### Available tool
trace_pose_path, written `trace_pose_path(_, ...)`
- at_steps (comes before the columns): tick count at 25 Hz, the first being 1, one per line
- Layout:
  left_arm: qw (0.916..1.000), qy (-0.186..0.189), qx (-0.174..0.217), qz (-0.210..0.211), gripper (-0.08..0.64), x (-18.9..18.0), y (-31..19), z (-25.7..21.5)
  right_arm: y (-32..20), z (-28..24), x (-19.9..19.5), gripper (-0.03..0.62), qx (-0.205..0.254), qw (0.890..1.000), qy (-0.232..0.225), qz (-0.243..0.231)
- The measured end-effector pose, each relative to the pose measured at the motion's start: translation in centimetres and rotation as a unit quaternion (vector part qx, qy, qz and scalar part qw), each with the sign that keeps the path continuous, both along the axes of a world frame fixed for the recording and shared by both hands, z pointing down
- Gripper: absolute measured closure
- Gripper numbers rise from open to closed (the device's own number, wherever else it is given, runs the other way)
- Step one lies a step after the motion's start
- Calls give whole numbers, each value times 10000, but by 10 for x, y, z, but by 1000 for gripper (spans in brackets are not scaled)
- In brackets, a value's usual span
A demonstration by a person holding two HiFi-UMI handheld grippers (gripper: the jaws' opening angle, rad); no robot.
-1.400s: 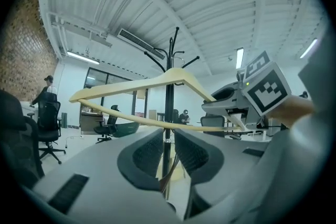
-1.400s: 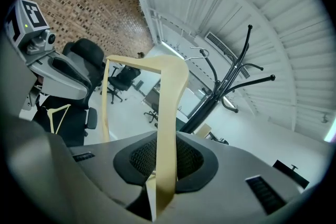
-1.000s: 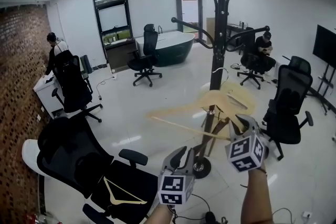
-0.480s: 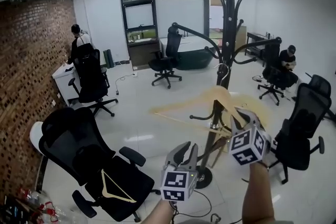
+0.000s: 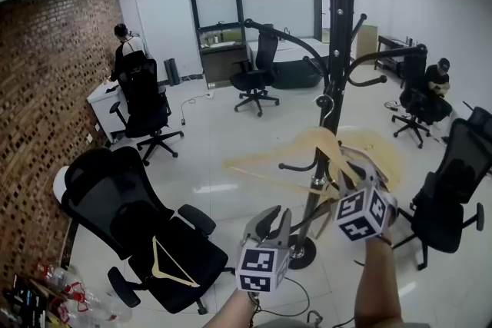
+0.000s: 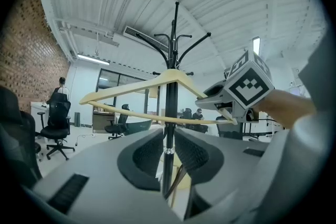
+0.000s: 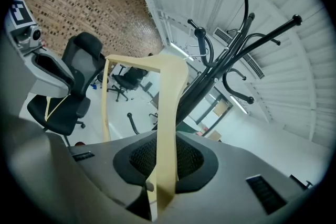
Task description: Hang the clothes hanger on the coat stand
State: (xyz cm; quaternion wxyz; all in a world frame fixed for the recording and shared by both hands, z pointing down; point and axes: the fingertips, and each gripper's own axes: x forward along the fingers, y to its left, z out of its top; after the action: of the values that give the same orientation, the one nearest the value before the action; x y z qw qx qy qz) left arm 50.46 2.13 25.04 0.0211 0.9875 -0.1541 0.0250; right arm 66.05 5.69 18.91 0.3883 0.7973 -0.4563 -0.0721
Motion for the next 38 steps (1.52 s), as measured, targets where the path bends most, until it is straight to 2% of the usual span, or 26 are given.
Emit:
trace_pose_path(10, 9999, -112, -128, -12, 476, 7, 2, 12, 2, 0, 21, 522, 217, 9985, 432, 255)
trace_pose_path(15, 9999, -114, -87, 37, 476, 18, 10, 14, 18, -2, 31, 431, 709, 9970, 165, 272)
trace_pose_path(21, 9999, -64, -60, 138, 476, 36, 28, 16, 52, -2, 36, 431, 1380, 9900, -146, 258)
trace_pose_path(25, 10000, 80, 26, 43, 495, 48, 22, 12, 62, -2, 44, 517, 1875, 9807, -498, 231)
trace_pose_path(28, 9998, 175, 116, -1, 515, 41, 21, 5, 76, -3, 40, 571, 2169, 9728, -735, 350)
trace_pose_path(33, 9986, 310, 252, 341, 534, 22, 35, -12, 110, -15, 15, 588, 2583, 9584, -979, 722)
trace_pose_path(38, 9941, 508, 298, 907, 543, 12, 51, -19, 152, -7, -6, 588, 2712, 9475, -964, 1393)
